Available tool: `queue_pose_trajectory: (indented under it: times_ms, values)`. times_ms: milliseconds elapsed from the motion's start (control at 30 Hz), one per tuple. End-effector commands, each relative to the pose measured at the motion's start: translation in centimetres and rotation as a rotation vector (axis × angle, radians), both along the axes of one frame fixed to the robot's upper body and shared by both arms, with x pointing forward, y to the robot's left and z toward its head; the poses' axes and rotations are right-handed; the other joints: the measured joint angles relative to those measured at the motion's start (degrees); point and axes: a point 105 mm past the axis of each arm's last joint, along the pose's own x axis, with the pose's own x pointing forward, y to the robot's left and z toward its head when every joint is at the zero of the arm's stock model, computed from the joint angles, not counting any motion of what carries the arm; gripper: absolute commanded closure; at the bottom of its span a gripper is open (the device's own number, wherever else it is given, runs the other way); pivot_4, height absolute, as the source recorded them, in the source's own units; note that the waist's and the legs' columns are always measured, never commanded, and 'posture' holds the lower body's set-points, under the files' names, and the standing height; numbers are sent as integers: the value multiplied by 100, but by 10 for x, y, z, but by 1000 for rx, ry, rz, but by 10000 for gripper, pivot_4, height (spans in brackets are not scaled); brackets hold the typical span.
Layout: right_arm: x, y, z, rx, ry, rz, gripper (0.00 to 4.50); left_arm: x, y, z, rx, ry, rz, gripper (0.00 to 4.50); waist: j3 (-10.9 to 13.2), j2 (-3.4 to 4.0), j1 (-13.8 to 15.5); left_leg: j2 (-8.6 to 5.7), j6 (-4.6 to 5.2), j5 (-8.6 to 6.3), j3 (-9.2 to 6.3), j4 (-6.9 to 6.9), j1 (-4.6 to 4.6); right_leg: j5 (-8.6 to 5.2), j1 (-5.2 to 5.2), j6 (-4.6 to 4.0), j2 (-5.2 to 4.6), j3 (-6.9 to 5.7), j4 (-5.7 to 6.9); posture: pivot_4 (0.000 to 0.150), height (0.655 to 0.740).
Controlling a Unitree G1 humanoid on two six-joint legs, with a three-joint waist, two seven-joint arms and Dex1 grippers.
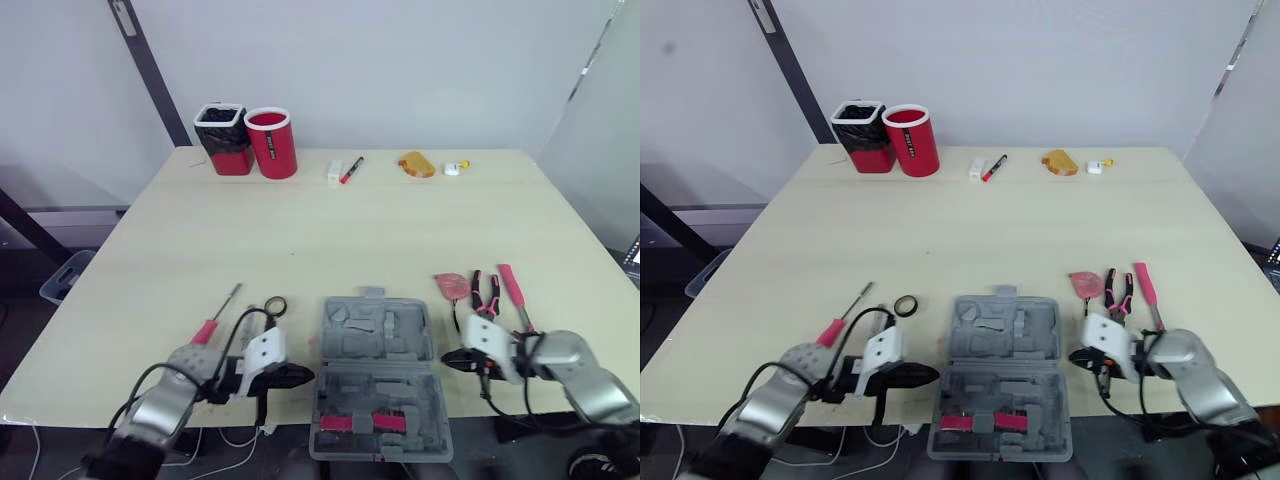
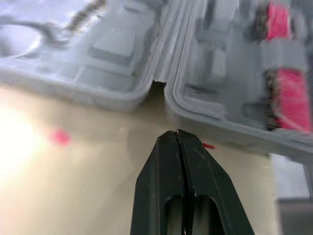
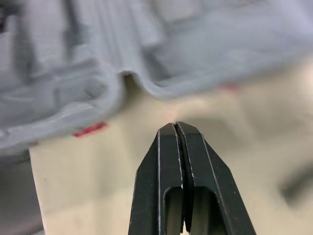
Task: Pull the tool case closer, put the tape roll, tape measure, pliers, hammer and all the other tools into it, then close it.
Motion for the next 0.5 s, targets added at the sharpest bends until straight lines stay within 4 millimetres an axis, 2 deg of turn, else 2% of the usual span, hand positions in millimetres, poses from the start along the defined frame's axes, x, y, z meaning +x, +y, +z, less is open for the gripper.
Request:
queue_pose_trajectory:
  times_ms: [33, 100, 133, 167, 233, 300, 433, 500]
  values:
    - [-2, -5, 34, 142, -116, -44, 45000, 5, 9, 35, -161, -86, 136, 44725, 0, 0, -1, 3, 0, 0, -5, 0, 1, 0, 0, 0, 0, 0, 0, 1500, 7400]
    - [-7, -14, 43, 211, -149, -94, 45000, -2, 20, 42, -234, -81, 218, 44725, 0, 0, -9, 6, 0, 0, -9, 0, 7, 0, 2, -1, 0, 1, 1, 1500, 7400]
    - [-8, -19, 47, 238, -171, -122, 42556, -6, 27, 45, -265, -78, 258, 39669, -1, 1, -16, 11, 0, 0, -11, 0, 9, 0, 2, -1, 0, 2, 1, 1500, 7400]
    - [-11, -23, 51, 263, -179, -142, 39888, -9, 34, 46, -294, -70, 310, 37497, -1, 1, -26, 22, 0, 0, -12, 0, 12, 0, 3, -1, 0, 4, 1, 1500, 7400]
    - [-17, -34, 59, 303, -218, -199, 32050, -15, 54, 46, -326, -53, 426, 28403, 0, 1, -37, 22, 0, 0, -9, 0, 13, -1, 2, -1, 0, 7, 1, 1500, 7400]
    - [-25, -49, 62, 315, -239, -255, 19659, -23, 72, 44, -331, -50, 520, 16758, 0, 1, -36, 22, 0, 0, -8, 0, 14, -1, 1, 0, 0, 7, 1, 1500, 7400]
    - [-47, -87, 63, 291, -254, -375, 1112, -39, 107, 38, -329, -43, 690, 154, -1, 1, 8, 18, -1, -1, 1, 0, 14, -3, 2, 1, -1, 7, -2, 1500, 7400]
    - [-58, -104, 62, 276, -255, -434, 112, -47, 121, 34, -319, -39, 754, 0, -2, -2, 9, 17, -1, -1, 4, -1, 13, -8, 2, 6, -3, 5, -6, 1500, 7400]
